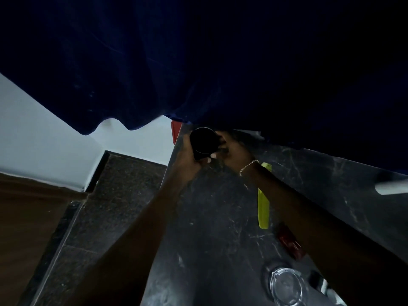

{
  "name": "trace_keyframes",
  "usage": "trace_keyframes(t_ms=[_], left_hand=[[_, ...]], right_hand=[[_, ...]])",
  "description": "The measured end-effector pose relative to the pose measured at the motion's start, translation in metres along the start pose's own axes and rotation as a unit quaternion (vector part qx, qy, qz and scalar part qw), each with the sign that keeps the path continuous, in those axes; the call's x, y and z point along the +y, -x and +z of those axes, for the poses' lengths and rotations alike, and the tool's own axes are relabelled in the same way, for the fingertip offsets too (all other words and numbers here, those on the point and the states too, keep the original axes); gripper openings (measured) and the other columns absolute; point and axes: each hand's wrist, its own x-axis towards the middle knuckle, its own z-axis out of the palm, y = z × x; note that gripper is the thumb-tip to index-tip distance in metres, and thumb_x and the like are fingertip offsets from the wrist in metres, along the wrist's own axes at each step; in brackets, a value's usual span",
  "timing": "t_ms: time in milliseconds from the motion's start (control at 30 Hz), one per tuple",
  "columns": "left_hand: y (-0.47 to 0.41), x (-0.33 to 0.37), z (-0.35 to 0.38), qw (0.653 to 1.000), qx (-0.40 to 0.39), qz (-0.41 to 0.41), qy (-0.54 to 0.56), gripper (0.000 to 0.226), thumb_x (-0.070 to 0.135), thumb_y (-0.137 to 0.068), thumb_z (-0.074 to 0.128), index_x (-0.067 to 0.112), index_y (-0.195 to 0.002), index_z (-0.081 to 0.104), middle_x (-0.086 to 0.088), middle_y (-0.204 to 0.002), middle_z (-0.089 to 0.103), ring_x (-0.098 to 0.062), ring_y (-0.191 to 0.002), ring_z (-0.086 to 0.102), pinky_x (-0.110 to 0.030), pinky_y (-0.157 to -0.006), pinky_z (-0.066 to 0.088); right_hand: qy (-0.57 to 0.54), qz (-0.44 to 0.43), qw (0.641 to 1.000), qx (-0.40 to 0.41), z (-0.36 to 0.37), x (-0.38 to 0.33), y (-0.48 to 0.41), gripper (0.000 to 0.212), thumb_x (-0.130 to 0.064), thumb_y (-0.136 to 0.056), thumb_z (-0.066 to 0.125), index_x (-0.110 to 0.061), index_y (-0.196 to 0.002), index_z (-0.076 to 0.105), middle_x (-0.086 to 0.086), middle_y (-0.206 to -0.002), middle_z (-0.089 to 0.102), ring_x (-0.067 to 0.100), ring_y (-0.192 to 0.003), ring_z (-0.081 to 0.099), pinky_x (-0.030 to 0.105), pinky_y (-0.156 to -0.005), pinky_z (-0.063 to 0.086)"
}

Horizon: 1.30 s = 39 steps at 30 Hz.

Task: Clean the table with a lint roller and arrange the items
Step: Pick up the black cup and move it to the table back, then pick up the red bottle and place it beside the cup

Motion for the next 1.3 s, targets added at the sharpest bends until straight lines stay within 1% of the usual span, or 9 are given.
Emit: trace_keyframes(t_ms=[67, 233, 300, 400, 567, 733, 800, 1000, 1300], left_hand=[[-0.006, -0.002, 0.001, 1.000, 0.010, 0.012, 0.000, 0.102, 0.010, -0.074, 0.089, 0.020, -0.156, 0.030, 0.006, -0.146, 0.052, 0.010, -0.125, 0.052, -0.003, -0.099, 0.044], [-0.016, -0.008, 0.004, 0.999, 0.032, -0.001, 0.011, 0.096, 0.040, -0.073, 0.087, 0.057, -0.149, 0.030, 0.030, -0.142, 0.051, 0.003, -0.130, 0.055, -0.029, -0.103, 0.056], [-0.018, -0.012, 0.006, 0.999, 0.040, -0.007, 0.014, 0.095, 0.043, -0.074, 0.087, 0.057, -0.150, 0.031, 0.031, -0.140, 0.053, 0.004, -0.128, 0.058, -0.032, -0.100, 0.059], [-0.023, -0.015, 0.005, 0.999, 0.036, -0.014, 0.012, 0.096, 0.040, -0.073, 0.087, 0.056, -0.149, 0.031, 0.026, -0.144, 0.052, -0.001, -0.131, 0.057, -0.036, -0.103, 0.059], [-0.018, -0.023, 0.001, 0.998, 0.007, -0.043, -0.041, 0.110, 0.028, -0.080, 0.086, 0.029, -0.164, 0.013, -0.007, -0.166, 0.037, -0.026, -0.150, 0.042, -0.039, -0.123, 0.038], [0.023, 0.004, -0.013, 1.000, 0.016, -0.012, -0.011, 0.108, 0.038, -0.077, 0.082, 0.042, -0.163, 0.017, 0.036, -0.153, 0.037, 0.019, -0.139, 0.037, -0.011, -0.107, 0.038], [0.050, 0.019, -0.018, 0.999, 0.021, -0.007, -0.026, 0.102, 0.046, -0.083, 0.077, 0.045, -0.163, 0.015, 0.045, -0.149, 0.031, 0.027, -0.136, 0.031, -0.012, -0.105, 0.034], [0.123, 0.044, -0.014, 0.985, -0.012, -0.013, -0.173, 0.087, 0.073, -0.093, 0.054, 0.037, -0.162, 0.017, 0.001, -0.169, 0.027, -0.024, -0.156, 0.031, -0.056, -0.122, 0.039], [0.218, 0.078, 0.036, 0.935, -0.082, 0.132, -0.319, 0.080, 0.066, -0.101, 0.039, 0.025, -0.166, 0.016, -0.005, -0.174, 0.019, -0.025, -0.163, 0.010, -0.054, -0.130, 0.024]], right_hand=[[-0.001, 0.005, 1.000, -0.001, 0.001, 0.001, -0.006, 0.076, 0.007, -0.082, 0.072, -0.007, -0.148, 0.037, 0.014, -0.132, 0.056, 0.013, -0.109, 0.058, 0.016, -0.092, 0.051], [0.020, 0.001, 1.000, 0.006, 0.003, 0.007, -0.023, 0.077, 0.003, -0.083, 0.072, -0.009, -0.150, 0.036, 0.012, -0.133, 0.057, 0.013, -0.108, 0.060, -0.005, -0.071, 0.044], [0.020, 0.007, 1.000, 0.010, 0.004, 0.007, -0.025, 0.078, 0.003, -0.082, 0.074, -0.010, -0.150, 0.037, 0.012, -0.133, 0.057, 0.013, -0.107, 0.060, 0.000, -0.080, 0.047], [0.013, 0.021, 1.000, -0.004, 0.005, 0.008, -0.025, 0.080, 0.000, -0.082, 0.075, -0.013, -0.150, 0.035, 0.013, -0.135, 0.057, 0.022, -0.116, 0.063, 0.031, -0.099, 0.052], [0.018, 0.038, 0.999, -0.004, -0.005, 0.009, -0.014, 0.093, -0.008, -0.078, 0.080, -0.019, -0.154, 0.027, 0.011, -0.141, 0.053, 0.016, -0.112, 0.059, 0.028, -0.092, 0.049], [0.040, 0.038, 0.998, 0.015, -0.025, 0.004, 0.032, 0.092, -0.025, -0.081, 0.079, -0.028, -0.155, 0.024, 0.006, -0.150, 0.044, 0.023, -0.130, 0.052, 0.047, -0.106, 0.048], [0.079, 0.016, 0.997, 0.018, -0.031, 0.003, 0.061, 0.087, -0.038, -0.084, 0.074, -0.035, -0.154, 0.021, 0.002, -0.152, 0.044, 0.023, -0.135, 0.049, 0.048, -0.107, 0.048], [0.216, -0.033, 0.974, 0.060, -0.033, 0.005, 0.146, 0.077, -0.056, -0.089, 0.056, -0.030, -0.153, 0.023, 0.002, -0.152, 0.043, 0.022, -0.134, 0.050, 0.039, -0.111, 0.044], [0.303, -0.096, 0.940, 0.124, -0.021, 0.023, 0.284, 0.072, -0.057, -0.092, 0.044, -0.020, -0.152, 0.031, 0.003, -0.153, 0.041, 0.022, -0.139, 0.043, 0.042, -0.104, 0.041]])
